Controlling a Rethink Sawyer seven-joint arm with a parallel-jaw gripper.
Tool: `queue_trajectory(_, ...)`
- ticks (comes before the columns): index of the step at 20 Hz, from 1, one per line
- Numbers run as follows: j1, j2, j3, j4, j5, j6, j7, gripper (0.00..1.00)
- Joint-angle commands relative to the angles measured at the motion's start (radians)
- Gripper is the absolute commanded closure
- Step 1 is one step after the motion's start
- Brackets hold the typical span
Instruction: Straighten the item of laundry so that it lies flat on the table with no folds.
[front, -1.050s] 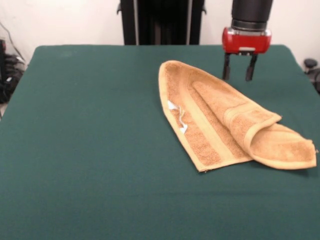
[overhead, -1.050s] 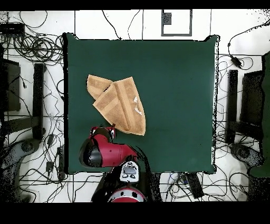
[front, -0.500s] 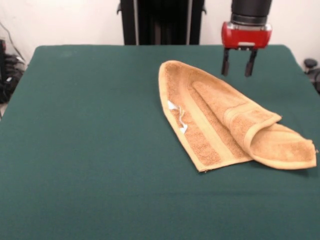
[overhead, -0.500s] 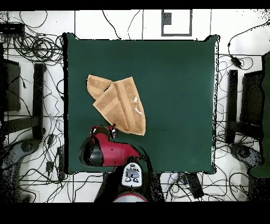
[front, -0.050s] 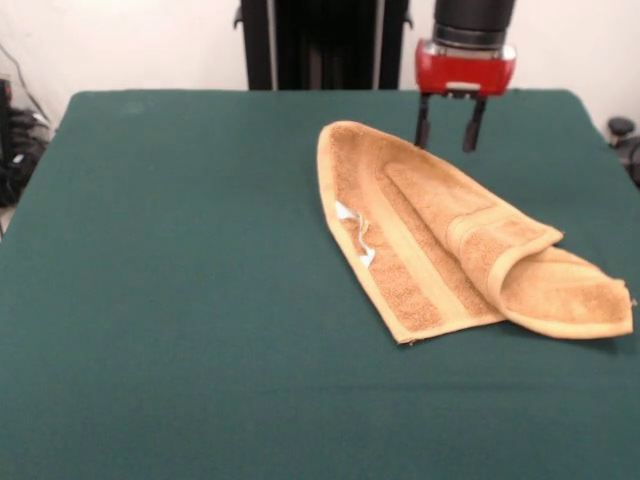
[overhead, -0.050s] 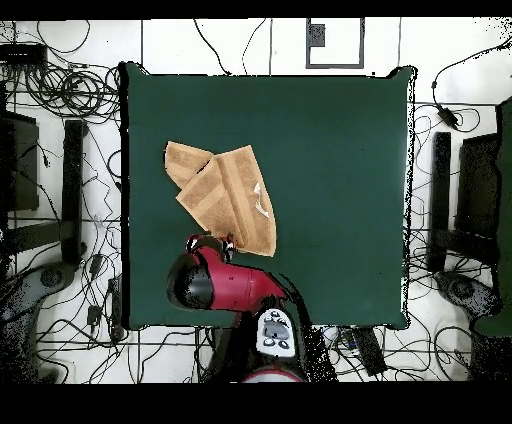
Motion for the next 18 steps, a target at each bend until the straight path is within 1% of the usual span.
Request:
queue_trajectory(1,-0.010,0.159,0.096,-0.061,-0.030,-0.097,0.167,0.00)
queue_trajectory(5,0.016,0.229,0.090,-0.080,-0.017,-0.188,0.199,0.00)
queue_trajectory(8,0.026,0.257,0.087,-0.093,-0.005,-0.221,0.203,0.00)
queue_trajectory(13,0.026,0.290,0.092,-0.098,0.001,-0.262,0.201,0.00)
queue_trajectory(18,0.015,0.296,0.115,-0.100,-0.001,-0.263,0.197,0.00)
